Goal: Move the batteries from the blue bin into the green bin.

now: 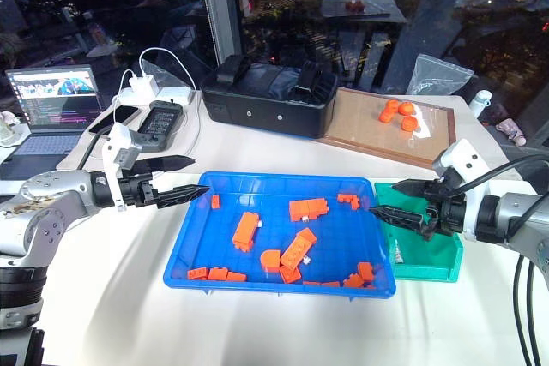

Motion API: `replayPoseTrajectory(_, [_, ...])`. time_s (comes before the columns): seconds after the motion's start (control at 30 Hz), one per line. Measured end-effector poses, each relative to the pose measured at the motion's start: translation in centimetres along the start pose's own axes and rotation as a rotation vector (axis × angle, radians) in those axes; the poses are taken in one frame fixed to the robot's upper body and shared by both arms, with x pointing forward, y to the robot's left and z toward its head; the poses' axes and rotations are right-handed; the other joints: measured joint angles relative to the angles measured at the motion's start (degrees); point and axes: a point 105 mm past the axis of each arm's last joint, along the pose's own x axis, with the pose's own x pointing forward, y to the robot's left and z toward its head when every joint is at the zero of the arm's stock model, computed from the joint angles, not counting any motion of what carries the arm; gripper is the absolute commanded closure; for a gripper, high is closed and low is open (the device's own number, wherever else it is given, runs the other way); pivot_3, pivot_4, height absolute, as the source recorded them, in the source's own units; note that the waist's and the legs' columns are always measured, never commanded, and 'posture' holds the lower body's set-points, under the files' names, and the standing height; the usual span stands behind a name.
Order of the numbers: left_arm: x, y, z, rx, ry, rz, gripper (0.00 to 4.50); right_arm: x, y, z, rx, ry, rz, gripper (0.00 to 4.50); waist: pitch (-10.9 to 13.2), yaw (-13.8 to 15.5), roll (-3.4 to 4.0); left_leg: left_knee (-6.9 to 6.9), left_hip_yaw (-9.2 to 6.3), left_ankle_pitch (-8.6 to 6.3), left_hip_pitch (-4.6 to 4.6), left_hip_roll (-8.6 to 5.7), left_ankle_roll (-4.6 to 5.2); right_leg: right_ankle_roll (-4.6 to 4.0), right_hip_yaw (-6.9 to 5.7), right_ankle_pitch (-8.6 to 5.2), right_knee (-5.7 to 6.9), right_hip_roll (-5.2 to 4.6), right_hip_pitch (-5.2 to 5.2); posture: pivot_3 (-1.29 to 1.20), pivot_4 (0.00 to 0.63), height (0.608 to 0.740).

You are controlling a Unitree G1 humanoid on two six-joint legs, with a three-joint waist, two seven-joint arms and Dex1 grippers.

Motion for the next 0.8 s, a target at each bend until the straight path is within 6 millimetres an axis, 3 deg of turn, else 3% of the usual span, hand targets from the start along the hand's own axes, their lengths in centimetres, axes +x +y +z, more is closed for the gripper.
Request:
replayPoseTrajectory(0.13, [0.1, -0.5, 0.3, -0.009, 0.028, -0.055, 0.00, 0.9, 0.4, 1.0, -0.042, -0.003, 0.043, 0.45, 0.03, -0.14, 0.00, 0.05, 0.01, 0.00, -0.01, 0.01, 0.00, -0.01, 0.00, 0.01, 0.04, 0.03, -0.04, 0.00, 0.150, 0.740])
replayPoseTrajectory(0.23, [0.4, -2.3, 1.7, 0.034, 0.077, -0.189, 0.00, 2.2, 2.0, 2.5, -0.143, 0.020, 0.149, 0.45, 0.03, -0.54, 0.03, 0.06, 0.00, -0.01, 0.02, 0.07, -0.01, -0.06, 0.01, 0.00, 0.01, 0.11, -0.02, 0.00, 0.150, 0.740])
replayPoseTrajectory(0.3, [0.4, -3.5, 1.2, 0.043, 0.139, -0.262, 0.00, 3.3, 3.0, 2.7, -0.196, 0.062, 0.217, 0.45, 0.01, -0.81, 0.06, 0.02, 0.03, -0.01, 0.05, 0.09, -0.01, -0.16, 0.02, -0.06, 0.02, 0.11, -0.04, 0.00, 0.150, 0.740])
replayPoseTrajectory(0.47, [0.5, -6.0, 0.0, 0.038, 0.229, -0.423, 0.00, 6.6, 5.5, 1.5, -0.327, 0.158, 0.395, 0.45, 0.03, -0.76, 0.04, 0.01, 0.02, -0.01, -0.03, 0.17, -0.01, -0.27, 0.03, -0.11, 0.09, 0.33, -0.18, 0.00, 0.150, 0.740])
replayPoseTrajectory(0.57, [0.1, -6.6, -0.2, 0.053, 0.251, -0.452, 0.00, 8.3, 6.7, -0.5, -0.445, 0.226, 0.516, 0.45, 0.03, -0.46, 0.05, 0.07, -0.01, -0.01, -0.05, 0.18, -0.01, -0.28, 0.03, -0.12, 0.13, 0.50, -0.19, 0.00, 0.150, 0.740])
replayPoseTrajectory(0.8, [-0.1, -8.0, -0.9, 0.049, 0.262, -0.500, 0.00, 10.4, 6.1, -0.8, -0.654, 0.258, 0.622, 0.45, 0.06, -0.66, 0.05, 0.37, 0.01, -0.01, -0.03, 0.24, -0.01, -0.37, 0.07, -0.18, 0.59, 0.60, -0.24, 0.00, 0.150, 0.740])
